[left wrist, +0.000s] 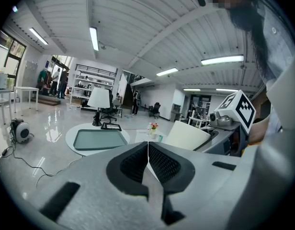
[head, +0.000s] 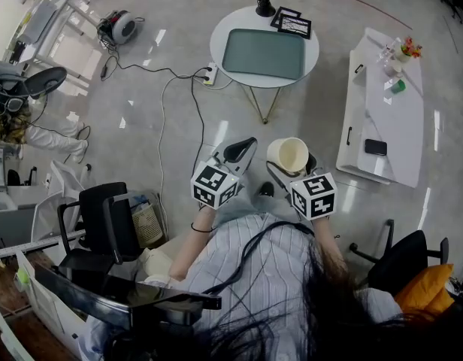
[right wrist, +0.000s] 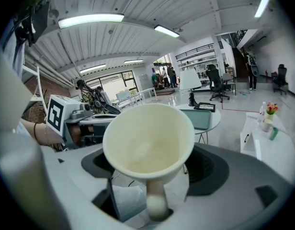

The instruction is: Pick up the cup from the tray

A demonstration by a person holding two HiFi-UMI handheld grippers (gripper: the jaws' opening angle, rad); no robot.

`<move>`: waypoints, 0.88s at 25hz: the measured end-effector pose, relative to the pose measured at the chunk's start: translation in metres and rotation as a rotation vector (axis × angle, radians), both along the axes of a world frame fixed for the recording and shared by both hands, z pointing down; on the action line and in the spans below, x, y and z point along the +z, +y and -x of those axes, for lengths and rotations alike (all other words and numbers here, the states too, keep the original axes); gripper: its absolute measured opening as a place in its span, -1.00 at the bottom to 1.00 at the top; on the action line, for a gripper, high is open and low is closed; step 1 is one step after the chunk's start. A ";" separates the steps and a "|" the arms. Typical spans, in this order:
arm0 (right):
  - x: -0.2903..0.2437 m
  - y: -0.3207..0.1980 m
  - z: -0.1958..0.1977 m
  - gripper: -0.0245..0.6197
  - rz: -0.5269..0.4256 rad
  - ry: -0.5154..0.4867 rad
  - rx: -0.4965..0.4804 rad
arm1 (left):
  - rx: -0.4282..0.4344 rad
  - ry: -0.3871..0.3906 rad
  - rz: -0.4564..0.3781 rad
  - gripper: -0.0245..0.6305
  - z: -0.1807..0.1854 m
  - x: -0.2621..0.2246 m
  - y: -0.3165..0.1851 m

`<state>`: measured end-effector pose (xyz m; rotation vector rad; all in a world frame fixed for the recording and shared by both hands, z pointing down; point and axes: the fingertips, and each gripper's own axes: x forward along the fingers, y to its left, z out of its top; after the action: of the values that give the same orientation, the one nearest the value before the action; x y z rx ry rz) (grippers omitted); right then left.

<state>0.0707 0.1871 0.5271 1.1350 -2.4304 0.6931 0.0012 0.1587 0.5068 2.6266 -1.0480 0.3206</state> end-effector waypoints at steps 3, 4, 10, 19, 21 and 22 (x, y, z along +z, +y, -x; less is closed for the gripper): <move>-0.003 -0.002 0.005 0.33 -0.008 -0.006 -0.010 | -0.006 -0.002 0.000 -0.88 0.003 0.000 0.000; -0.005 -0.002 0.005 0.33 -0.010 -0.006 -0.013 | -0.008 -0.002 0.001 -0.88 0.003 0.000 0.000; -0.009 -0.004 0.008 0.33 -0.018 -0.009 -0.023 | -0.016 -0.004 -0.002 -0.88 0.005 -0.002 -0.002; -0.009 -0.011 0.005 0.33 -0.020 -0.010 -0.021 | -0.020 -0.011 -0.005 -0.88 0.005 -0.003 -0.009; -0.008 -0.011 0.003 0.33 -0.017 -0.006 -0.022 | -0.023 -0.010 -0.002 -0.88 0.004 -0.002 -0.010; -0.008 -0.011 0.003 0.33 -0.018 -0.004 -0.022 | -0.023 -0.009 -0.002 -0.88 0.004 -0.003 -0.010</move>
<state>0.0681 0.1758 0.5187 1.1128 -2.4534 0.6690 -0.0025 0.1486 0.5042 2.6158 -1.0809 0.3271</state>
